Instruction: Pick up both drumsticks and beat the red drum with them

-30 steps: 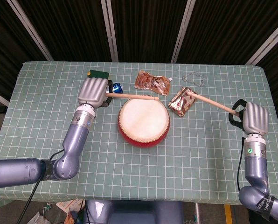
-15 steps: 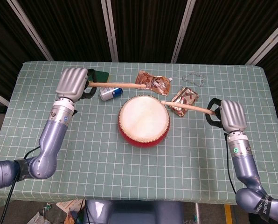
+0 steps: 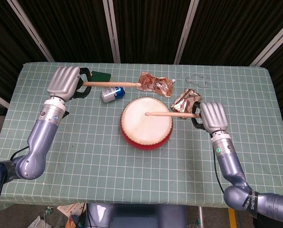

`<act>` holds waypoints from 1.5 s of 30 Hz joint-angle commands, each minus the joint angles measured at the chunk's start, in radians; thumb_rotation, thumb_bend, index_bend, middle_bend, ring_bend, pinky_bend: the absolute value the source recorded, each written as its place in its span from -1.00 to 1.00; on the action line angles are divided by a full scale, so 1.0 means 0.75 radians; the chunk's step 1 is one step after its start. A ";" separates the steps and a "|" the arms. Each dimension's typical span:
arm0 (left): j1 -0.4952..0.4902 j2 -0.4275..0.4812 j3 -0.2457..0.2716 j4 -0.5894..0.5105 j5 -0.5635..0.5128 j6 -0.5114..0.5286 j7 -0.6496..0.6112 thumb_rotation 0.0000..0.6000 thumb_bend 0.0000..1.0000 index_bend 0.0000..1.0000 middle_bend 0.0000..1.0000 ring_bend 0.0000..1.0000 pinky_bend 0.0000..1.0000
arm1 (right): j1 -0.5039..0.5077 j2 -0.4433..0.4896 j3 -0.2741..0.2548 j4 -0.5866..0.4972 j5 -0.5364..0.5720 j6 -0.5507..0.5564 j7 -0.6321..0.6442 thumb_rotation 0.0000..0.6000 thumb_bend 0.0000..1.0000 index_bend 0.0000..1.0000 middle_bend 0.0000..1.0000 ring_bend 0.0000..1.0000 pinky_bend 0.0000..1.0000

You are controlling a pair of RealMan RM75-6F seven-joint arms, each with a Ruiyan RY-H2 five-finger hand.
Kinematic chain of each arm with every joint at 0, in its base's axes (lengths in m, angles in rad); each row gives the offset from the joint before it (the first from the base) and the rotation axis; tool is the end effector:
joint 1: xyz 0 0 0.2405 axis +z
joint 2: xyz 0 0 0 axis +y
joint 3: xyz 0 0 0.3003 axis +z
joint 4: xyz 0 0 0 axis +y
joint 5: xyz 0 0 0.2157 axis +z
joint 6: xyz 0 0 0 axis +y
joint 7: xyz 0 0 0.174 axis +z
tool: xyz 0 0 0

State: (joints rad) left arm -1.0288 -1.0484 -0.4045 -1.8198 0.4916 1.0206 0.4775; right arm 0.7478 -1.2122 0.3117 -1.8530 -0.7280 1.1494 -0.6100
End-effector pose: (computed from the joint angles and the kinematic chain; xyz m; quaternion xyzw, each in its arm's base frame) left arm -0.0618 0.4787 0.1773 -0.6367 -0.3900 -0.4339 0.5042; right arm -0.1640 -0.4183 0.1132 0.6540 -0.3872 0.3583 0.5422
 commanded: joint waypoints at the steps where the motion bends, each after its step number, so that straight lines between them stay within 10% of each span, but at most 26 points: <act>1: 0.011 0.012 0.012 0.005 0.018 -0.016 -0.018 1.00 0.17 0.60 1.00 1.00 1.00 | 0.176 -0.152 -0.184 0.079 0.212 0.020 -0.485 1.00 0.17 0.94 1.00 1.00 1.00; 8: 0.016 0.012 0.034 0.003 0.034 -0.030 -0.036 1.00 0.17 0.60 1.00 1.00 1.00 | 0.311 -0.301 -0.201 0.051 0.523 0.260 -0.887 1.00 0.18 0.94 1.00 1.00 1.00; 19: 0.004 0.020 0.054 -0.083 0.036 0.013 -0.018 1.00 0.17 0.60 1.00 1.00 1.00 | 0.111 -0.052 -0.034 -0.115 0.405 0.417 -0.440 1.00 0.18 0.94 1.00 1.00 1.00; 45: -0.291 -0.411 0.101 0.147 -0.339 0.184 0.382 1.00 0.17 0.60 1.00 1.00 1.00 | -0.146 0.096 -0.083 0.014 0.185 0.227 0.029 1.00 0.18 0.94 1.00 1.00 1.00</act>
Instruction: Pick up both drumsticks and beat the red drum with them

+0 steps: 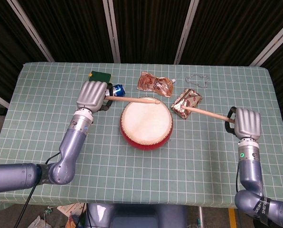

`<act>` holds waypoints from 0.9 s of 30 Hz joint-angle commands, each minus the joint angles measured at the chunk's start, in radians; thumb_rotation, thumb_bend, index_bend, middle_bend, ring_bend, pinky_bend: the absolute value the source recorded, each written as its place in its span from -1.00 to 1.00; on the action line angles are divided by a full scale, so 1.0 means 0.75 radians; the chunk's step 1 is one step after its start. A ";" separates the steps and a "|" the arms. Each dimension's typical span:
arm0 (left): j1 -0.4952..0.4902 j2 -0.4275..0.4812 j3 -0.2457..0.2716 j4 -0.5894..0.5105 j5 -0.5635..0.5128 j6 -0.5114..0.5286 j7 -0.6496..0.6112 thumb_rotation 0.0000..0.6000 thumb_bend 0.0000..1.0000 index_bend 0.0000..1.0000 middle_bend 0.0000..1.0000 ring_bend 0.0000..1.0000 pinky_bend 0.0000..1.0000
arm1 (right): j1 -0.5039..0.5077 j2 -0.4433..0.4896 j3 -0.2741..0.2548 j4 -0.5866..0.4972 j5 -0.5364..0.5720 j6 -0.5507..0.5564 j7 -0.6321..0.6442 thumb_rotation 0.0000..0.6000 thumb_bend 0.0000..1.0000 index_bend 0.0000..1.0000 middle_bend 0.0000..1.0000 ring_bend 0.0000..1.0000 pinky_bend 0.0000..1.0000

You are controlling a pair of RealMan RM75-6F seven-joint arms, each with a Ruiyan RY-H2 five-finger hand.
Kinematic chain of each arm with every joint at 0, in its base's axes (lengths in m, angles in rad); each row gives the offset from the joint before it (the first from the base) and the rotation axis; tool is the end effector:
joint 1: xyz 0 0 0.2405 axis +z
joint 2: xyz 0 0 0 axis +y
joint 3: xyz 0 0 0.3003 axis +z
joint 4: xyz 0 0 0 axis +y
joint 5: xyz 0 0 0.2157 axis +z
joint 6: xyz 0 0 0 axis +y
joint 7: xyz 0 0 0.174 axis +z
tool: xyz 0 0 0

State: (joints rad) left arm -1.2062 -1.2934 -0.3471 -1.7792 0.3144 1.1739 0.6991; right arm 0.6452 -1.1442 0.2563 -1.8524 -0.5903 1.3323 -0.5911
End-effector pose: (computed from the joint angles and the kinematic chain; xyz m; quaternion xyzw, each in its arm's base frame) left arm -0.0192 0.4753 0.0849 -0.6711 -0.3867 -0.3804 0.5054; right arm -0.2499 -0.3926 0.1612 0.5525 -0.4291 0.2955 0.6506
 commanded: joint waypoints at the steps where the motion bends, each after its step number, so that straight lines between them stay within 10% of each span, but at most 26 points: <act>1: -0.079 -0.113 0.042 0.128 -0.153 -0.039 0.140 1.00 0.18 0.60 1.00 1.00 1.00 | -0.012 0.005 -0.013 0.021 0.003 -0.025 0.007 1.00 0.18 0.94 1.00 1.00 1.00; 6: -0.267 -0.182 0.212 0.224 -0.537 -0.059 0.684 1.00 0.17 0.61 1.00 1.00 1.00 | -0.029 0.001 -0.037 0.054 0.006 -0.057 0.011 1.00 0.17 0.94 1.00 1.00 1.00; 11: -0.346 -0.194 0.164 0.247 -0.831 -0.104 0.875 1.00 0.16 0.61 1.00 1.00 1.00 | -0.044 0.000 -0.049 0.085 0.010 -0.085 0.026 1.00 0.17 0.94 1.00 1.00 1.00; 20: -0.122 0.053 -0.026 -0.030 -0.410 -0.065 0.363 1.00 0.16 0.60 1.00 1.00 1.00 | -0.082 0.010 -0.044 0.078 -0.072 -0.065 0.086 1.00 0.17 0.94 1.00 1.00 1.00; 27: 0.039 0.216 0.010 -0.281 -0.171 -0.013 0.191 1.00 0.16 0.60 1.00 1.00 1.00 | -0.124 0.044 -0.057 0.038 -0.174 -0.076 0.165 1.00 0.18 0.94 1.00 1.00 1.00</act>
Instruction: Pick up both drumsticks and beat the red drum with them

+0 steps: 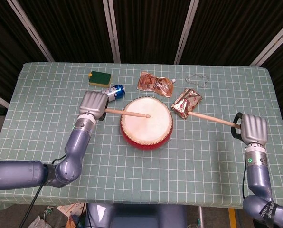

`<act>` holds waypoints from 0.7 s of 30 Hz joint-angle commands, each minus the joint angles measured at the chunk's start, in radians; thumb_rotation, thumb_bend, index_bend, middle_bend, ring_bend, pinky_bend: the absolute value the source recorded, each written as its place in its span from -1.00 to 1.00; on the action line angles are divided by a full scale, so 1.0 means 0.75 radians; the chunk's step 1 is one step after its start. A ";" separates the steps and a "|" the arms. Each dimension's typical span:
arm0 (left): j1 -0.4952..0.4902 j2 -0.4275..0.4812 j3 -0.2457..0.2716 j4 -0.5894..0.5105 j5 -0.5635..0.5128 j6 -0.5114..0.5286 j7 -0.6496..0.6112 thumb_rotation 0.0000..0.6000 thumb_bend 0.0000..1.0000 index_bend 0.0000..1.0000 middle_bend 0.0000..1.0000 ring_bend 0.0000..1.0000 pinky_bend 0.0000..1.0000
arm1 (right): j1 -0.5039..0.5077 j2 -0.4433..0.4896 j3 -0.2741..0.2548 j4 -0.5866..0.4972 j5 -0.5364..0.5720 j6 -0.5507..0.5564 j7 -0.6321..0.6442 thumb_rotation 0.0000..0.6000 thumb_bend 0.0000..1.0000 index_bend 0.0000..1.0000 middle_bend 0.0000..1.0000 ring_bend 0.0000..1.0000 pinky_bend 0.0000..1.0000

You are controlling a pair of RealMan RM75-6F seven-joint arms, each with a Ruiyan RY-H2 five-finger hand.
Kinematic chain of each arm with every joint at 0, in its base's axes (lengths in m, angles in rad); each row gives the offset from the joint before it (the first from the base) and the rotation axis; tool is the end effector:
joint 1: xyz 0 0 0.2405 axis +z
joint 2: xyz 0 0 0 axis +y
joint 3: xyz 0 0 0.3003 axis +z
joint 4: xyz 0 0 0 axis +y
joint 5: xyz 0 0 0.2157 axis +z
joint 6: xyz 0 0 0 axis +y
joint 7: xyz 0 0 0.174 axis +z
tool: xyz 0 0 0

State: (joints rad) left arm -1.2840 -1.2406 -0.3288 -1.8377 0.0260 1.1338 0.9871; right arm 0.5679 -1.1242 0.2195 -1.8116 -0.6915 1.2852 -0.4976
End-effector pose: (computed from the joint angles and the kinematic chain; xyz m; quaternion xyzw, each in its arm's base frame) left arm -0.0253 0.4655 0.0766 -0.7239 -0.3723 -0.2449 0.5267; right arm -0.2795 -0.3759 0.1645 0.5561 -0.4339 0.2944 0.6449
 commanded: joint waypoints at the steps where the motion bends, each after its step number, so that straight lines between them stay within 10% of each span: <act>1: 0.170 0.166 -0.006 -0.240 0.238 0.046 -0.223 1.00 0.15 0.60 1.00 1.00 1.00 | -0.029 0.025 -0.013 -0.021 -0.056 -0.022 0.058 1.00 0.18 0.94 1.00 1.00 1.00; 21: 0.738 0.222 0.389 -0.488 1.023 0.217 -0.634 1.00 0.11 0.55 1.00 1.00 1.00 | -0.278 0.160 -0.290 -0.064 -0.647 -0.048 0.282 1.00 0.17 0.94 1.00 1.00 1.00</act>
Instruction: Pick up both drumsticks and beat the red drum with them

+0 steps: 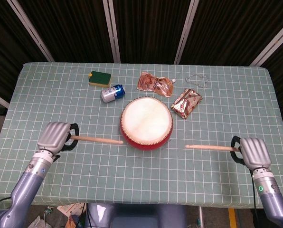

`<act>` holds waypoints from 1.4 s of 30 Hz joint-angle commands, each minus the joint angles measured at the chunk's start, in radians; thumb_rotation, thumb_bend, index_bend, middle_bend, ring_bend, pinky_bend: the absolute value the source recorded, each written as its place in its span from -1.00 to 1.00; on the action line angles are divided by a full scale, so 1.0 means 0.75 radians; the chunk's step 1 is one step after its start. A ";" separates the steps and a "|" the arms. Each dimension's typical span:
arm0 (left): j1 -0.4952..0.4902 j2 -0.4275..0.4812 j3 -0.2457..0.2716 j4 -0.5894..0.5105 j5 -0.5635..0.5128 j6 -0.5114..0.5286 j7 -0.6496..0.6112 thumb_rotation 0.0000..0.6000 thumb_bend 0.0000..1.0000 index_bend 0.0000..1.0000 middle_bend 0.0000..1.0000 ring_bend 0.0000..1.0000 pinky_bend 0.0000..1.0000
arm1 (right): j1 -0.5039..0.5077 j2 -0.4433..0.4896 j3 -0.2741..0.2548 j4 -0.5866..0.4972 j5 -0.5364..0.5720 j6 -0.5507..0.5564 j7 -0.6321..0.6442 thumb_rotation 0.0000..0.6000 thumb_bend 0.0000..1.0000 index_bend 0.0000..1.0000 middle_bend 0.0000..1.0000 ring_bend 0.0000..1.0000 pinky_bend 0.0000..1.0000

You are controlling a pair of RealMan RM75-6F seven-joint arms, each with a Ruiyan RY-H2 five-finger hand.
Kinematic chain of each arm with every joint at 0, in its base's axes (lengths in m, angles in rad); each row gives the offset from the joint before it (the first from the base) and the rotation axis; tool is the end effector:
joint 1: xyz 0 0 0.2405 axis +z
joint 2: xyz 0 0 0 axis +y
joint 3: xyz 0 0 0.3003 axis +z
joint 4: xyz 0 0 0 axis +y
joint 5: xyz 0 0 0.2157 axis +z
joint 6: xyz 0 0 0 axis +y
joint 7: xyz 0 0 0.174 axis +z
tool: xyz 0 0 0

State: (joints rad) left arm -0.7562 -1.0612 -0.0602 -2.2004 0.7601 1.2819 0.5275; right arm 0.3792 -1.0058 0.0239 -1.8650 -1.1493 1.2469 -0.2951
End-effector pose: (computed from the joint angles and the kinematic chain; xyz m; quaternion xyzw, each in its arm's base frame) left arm -0.1618 0.3339 0.1156 -0.6837 -0.4447 -0.3239 0.4795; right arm -0.3034 -0.2901 0.1612 0.6508 -0.4113 0.2889 0.5691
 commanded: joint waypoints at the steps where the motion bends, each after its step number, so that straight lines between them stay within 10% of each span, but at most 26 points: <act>1: 0.043 -0.022 0.038 -0.003 0.053 0.022 -0.021 1.00 0.10 0.55 1.00 1.00 1.00 | -0.031 -0.001 -0.036 0.013 -0.046 0.004 0.009 1.00 0.17 0.94 1.00 1.00 1.00; 27: 0.014 -0.420 0.038 0.281 -0.206 0.010 0.293 1.00 0.00 0.28 0.99 1.00 1.00 | -0.028 -0.211 -0.046 0.268 0.055 -0.157 -0.164 1.00 0.18 0.78 1.00 1.00 0.95; 42: -0.035 -0.489 0.040 0.319 -0.352 -0.011 0.436 1.00 -0.68 -0.57 0.15 0.45 0.63 | -0.003 -0.247 -0.050 0.310 0.143 -0.207 -0.319 1.00 -0.02 -0.23 0.60 0.65 0.52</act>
State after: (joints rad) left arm -0.7818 -1.4273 -0.0323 -1.9590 0.4979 1.2731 0.8527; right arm 0.3756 -1.1914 -0.0117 -1.6307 -1.0459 1.0942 -0.5304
